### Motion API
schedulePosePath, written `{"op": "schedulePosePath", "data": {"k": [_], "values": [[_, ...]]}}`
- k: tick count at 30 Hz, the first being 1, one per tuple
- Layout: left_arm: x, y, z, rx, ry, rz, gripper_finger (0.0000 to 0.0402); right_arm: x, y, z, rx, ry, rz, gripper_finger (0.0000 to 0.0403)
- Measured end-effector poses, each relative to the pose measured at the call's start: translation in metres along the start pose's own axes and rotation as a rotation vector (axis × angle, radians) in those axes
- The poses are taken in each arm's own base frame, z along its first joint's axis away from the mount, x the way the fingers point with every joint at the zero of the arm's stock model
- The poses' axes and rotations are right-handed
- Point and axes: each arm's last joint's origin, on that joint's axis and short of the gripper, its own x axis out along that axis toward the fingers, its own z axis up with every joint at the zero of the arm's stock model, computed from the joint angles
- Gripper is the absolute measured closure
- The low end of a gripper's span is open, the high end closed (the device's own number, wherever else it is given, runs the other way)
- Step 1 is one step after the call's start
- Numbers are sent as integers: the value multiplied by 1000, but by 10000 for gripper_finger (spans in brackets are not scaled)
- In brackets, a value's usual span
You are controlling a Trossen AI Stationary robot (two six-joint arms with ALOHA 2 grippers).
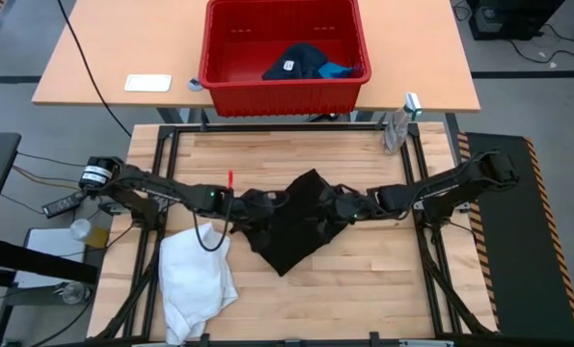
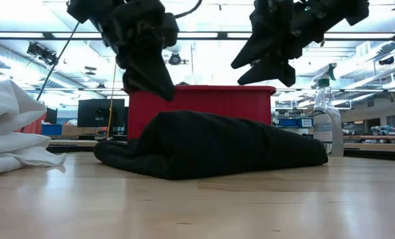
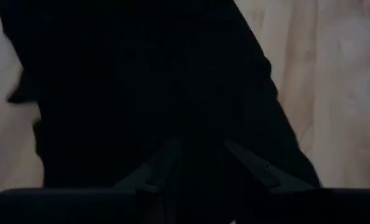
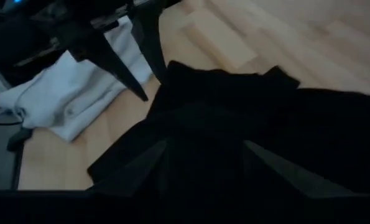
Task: Fold Laundry from Bin
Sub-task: Fold the black shirt
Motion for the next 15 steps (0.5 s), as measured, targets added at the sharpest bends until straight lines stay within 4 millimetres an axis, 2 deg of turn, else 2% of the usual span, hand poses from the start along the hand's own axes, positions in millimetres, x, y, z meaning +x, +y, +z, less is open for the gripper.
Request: {"op": "schedulePosePath", "data": {"k": [4,8,11,15], "values": [[-3,-7,0,15,-3,-23,285,1,3,1,17,9,53,197],[-19,-13,18,63,-3,-68,285,-1,7,12,-10,-14,129,198],[-33,-14,28,136,91,-22,285,-5,18,16,-97,13,111,198],[-46,-18,31,317,180,-6,285,-5,28,9,-237,17,122,198]]}}
